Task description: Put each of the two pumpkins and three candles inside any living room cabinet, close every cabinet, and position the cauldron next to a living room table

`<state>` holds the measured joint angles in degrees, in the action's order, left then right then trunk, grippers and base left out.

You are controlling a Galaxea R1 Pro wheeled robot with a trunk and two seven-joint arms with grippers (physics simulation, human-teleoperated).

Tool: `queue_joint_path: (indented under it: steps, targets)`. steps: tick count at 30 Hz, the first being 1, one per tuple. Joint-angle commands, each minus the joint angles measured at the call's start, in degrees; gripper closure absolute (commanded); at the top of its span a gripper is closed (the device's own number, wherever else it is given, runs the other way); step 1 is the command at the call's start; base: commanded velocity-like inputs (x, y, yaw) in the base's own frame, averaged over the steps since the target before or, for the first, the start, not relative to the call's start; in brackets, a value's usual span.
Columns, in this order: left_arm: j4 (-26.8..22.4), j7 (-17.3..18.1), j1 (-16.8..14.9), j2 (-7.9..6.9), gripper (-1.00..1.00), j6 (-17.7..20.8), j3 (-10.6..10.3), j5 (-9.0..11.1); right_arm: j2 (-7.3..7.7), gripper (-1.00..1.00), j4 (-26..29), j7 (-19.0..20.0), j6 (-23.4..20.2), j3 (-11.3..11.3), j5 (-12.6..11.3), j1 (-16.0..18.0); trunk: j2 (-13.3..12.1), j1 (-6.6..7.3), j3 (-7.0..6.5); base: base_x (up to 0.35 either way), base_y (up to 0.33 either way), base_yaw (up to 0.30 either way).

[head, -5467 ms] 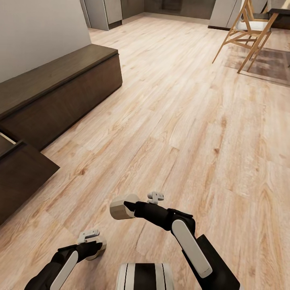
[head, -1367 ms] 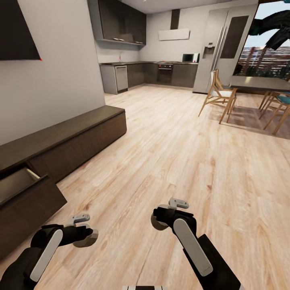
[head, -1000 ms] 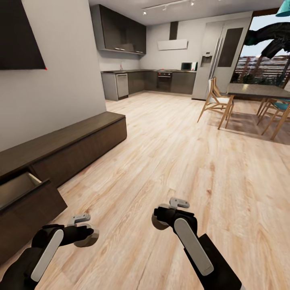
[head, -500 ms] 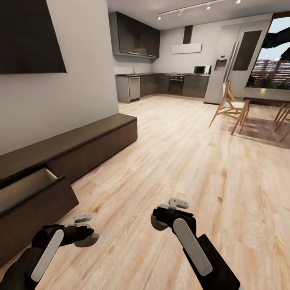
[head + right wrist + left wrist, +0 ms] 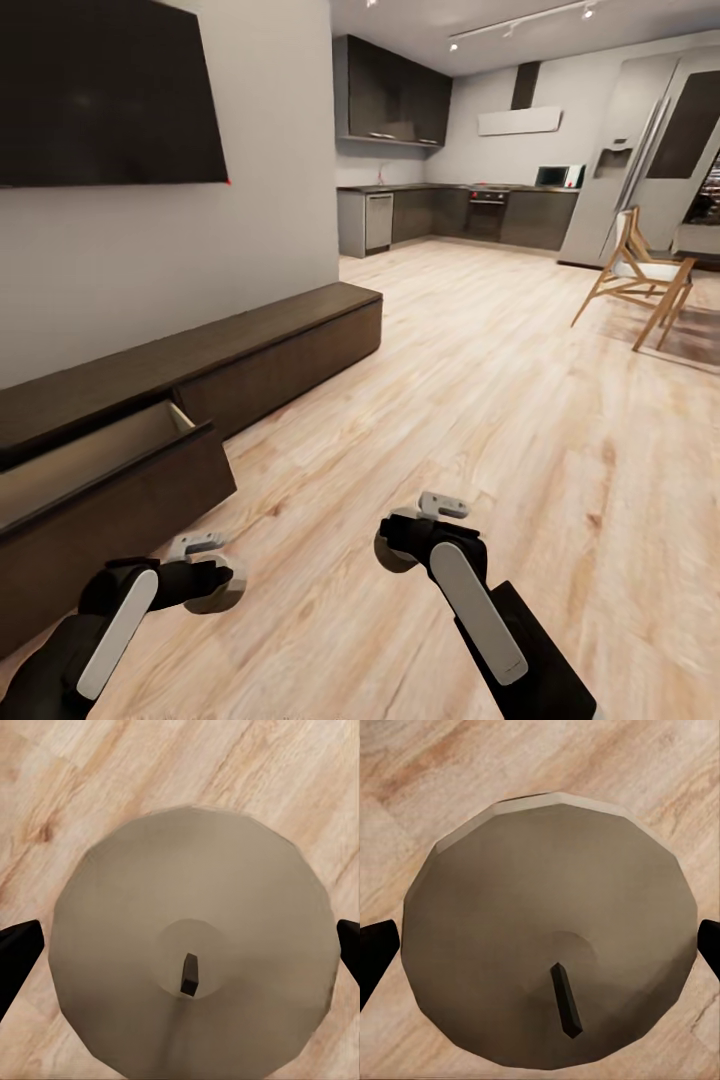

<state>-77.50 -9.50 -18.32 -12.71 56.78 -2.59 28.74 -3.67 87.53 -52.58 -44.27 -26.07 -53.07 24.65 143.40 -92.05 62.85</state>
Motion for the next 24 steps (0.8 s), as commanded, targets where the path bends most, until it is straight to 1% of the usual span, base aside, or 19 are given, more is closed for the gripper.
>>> queue_joint_path:
  steps: [1, 11, 20, 24]
  targets:
    - [-0.03, -0.61, -0.05, -0.04, 1.0, 0.12, -0.13, 0.62, -0.01, 1.0, 0.08, -0.59, -0.12, -0.03, -0.45, 0.06, 0.03, 0.02, 0.03, -0.046, 0.0, 0.279]
    - [-0.02, -0.61, -0.05, -0.05, 1.0, 0.09, -0.1, 0.67, 0.0, 1.0, 0.05, -0.59, -0.17, -0.05, -0.49, 0.06, 0.03, 0.02, -0.2, -0.029, 0.0, 0.279]
    - [-0.02, -0.61, -0.05, -0.1, 1.0, 0.09, 0.11, 0.68, -0.02, 1.0, 0.01, -0.45, -0.19, -0.12, -0.54, 0.05, 0.03, 0.02, -0.41, -0.112, 0.0, 0.279]
    - [-0.02, -0.61, -0.05, -0.12, 1.0, 0.02, 0.03, 0.54, -0.03, 1.0, 0.0, -0.42, -0.22, -0.12, -0.54, 0.06, 0.03, 0.02, -0.5, -0.037, 0.0, 0.279]
